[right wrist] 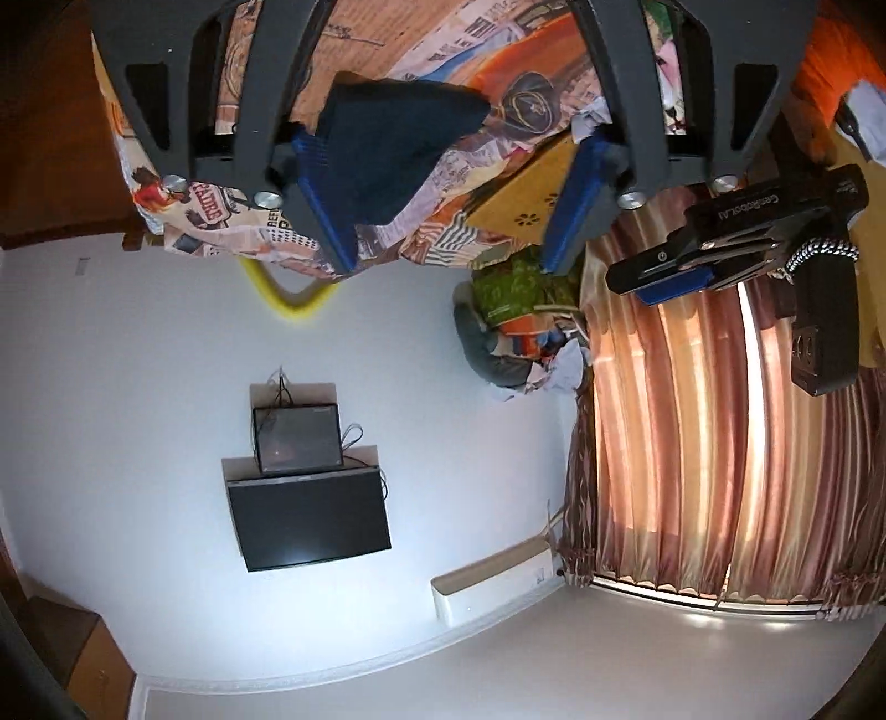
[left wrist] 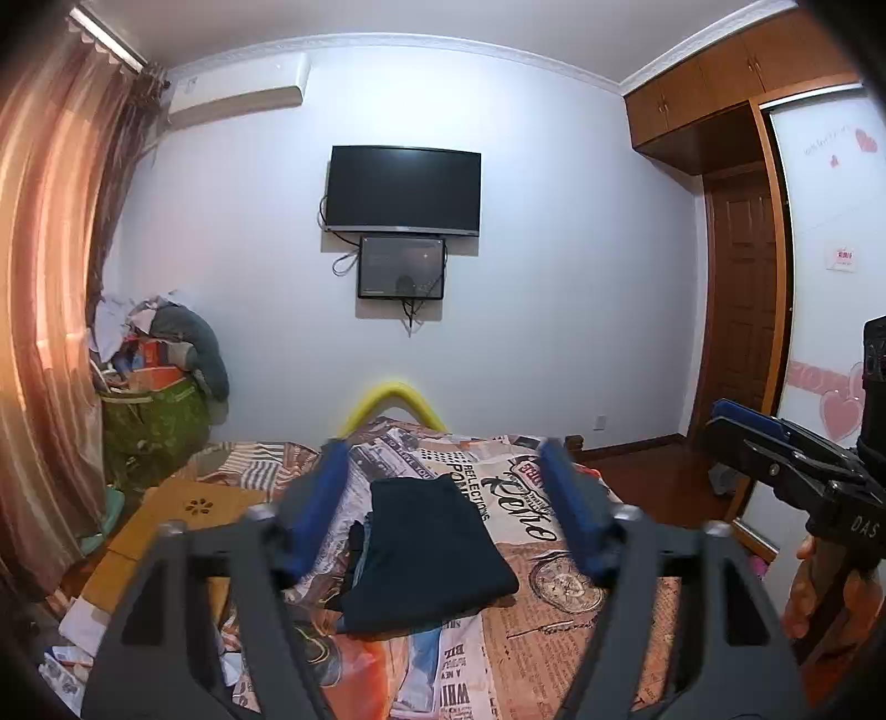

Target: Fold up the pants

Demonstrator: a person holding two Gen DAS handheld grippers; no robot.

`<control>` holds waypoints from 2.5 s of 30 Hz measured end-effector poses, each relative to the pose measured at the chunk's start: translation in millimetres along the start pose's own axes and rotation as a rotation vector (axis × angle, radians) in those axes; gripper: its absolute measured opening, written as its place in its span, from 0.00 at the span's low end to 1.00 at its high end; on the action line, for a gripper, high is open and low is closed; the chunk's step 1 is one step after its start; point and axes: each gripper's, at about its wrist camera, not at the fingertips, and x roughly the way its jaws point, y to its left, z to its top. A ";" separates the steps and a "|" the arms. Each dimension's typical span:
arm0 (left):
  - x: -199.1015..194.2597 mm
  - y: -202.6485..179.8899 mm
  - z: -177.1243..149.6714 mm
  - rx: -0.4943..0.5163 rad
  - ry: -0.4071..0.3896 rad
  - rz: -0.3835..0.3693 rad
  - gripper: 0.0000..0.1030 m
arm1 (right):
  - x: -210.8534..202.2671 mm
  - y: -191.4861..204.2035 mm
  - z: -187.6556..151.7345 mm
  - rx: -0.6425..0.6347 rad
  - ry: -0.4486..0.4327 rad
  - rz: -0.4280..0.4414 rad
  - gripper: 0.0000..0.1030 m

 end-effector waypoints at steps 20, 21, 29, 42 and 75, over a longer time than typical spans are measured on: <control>-8.1 -2.9 -21.0 -0.018 -0.006 0.036 1.00 | -2.0 1.9 -15.0 0.004 0.029 -0.102 1.00; -7.5 -3.4 -19.9 -0.016 -0.006 0.038 1.00 | -1.8 1.5 -14.2 0.004 0.029 -0.104 1.00; -4.5 -6.2 -22.9 -0.005 0.000 0.040 1.00 | -7.1 1.3 -16.4 0.002 0.030 -0.114 1.00; -5.8 -7.7 -24.0 0.008 -0.010 0.031 1.00 | -10.4 2.9 -11.1 0.004 0.029 -0.119 1.00; -5.7 -7.5 -26.0 0.015 0.000 -0.001 1.00 | -7.8 4.1 -7.7 0.006 0.044 -0.128 1.00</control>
